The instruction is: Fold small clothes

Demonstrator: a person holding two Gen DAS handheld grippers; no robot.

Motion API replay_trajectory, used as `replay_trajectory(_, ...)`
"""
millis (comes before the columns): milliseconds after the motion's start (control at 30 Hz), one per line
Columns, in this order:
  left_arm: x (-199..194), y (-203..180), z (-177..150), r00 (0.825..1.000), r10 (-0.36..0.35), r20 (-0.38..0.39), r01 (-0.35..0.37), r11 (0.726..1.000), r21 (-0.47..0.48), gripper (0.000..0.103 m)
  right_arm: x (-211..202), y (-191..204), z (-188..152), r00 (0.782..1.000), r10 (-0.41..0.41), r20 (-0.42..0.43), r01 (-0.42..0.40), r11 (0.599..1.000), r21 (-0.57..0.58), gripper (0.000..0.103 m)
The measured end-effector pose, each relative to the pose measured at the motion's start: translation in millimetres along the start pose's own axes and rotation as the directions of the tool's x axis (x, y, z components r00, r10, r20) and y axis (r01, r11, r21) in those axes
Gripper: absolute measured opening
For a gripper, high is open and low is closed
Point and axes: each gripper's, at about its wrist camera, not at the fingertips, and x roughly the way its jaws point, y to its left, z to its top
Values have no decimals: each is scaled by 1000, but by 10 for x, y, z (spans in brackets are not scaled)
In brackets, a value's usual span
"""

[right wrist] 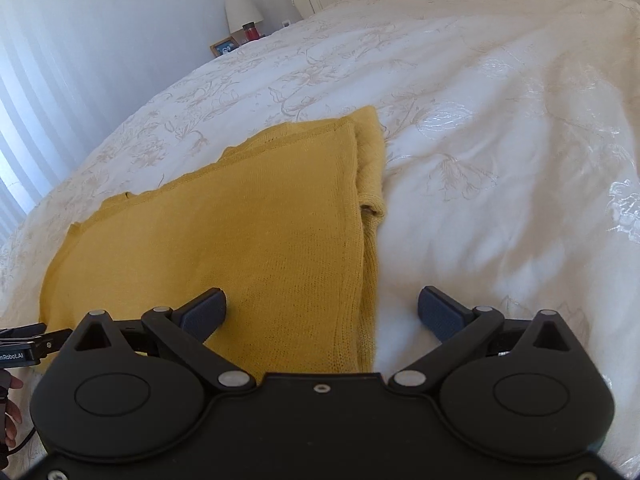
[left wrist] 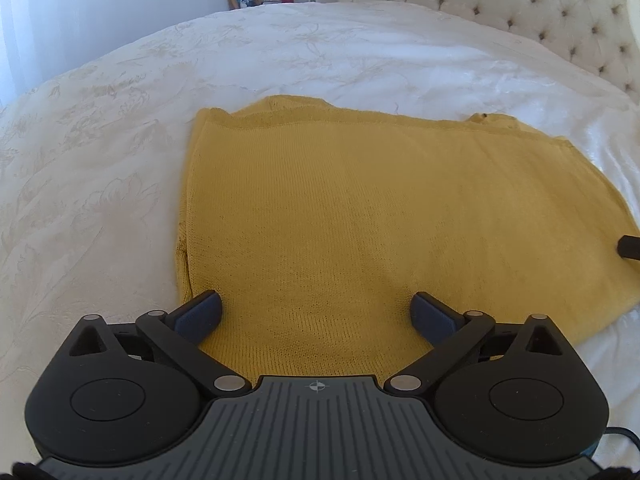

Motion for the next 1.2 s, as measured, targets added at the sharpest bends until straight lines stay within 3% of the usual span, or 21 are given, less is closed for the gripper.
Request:
replay_trajectory(167,5,-32,-20,1000,17,3,-17,1000,9,103,-21,-77,-63,998,49,45,-51,998,31,103)
replay_trajectory(467,28,-105,-58,998,61,18,-61,998,8,103,65,-239,141,992,124,12,-124,977,171,103)
replay_trajectory(667,25,-105,-52,998,66,13,-66,998,8,103,235,-381,329,971,239,-10,-225,929,294,103)
replay_trajectory(900,32,-119,-30,997,74,3,-74,997,6,103,463,-458,519,953,303,-26,-273,890,365,103)
replay_trajectory(1067,35,-100,54,998,63,-32,-63,998,5,103,453,-482,436,950,313,12,-296,884,361,102)
replay_trajectory(1133,2,-39,90,999,37,-31,-38,999,-23,102,393,-470,364,952,304,34,-298,897,326,102)
replay_trajectory(1200,-65,34,114,1000,11,-23,-12,997,-73,102,355,-401,380,961,277,5,-266,917,298,102)
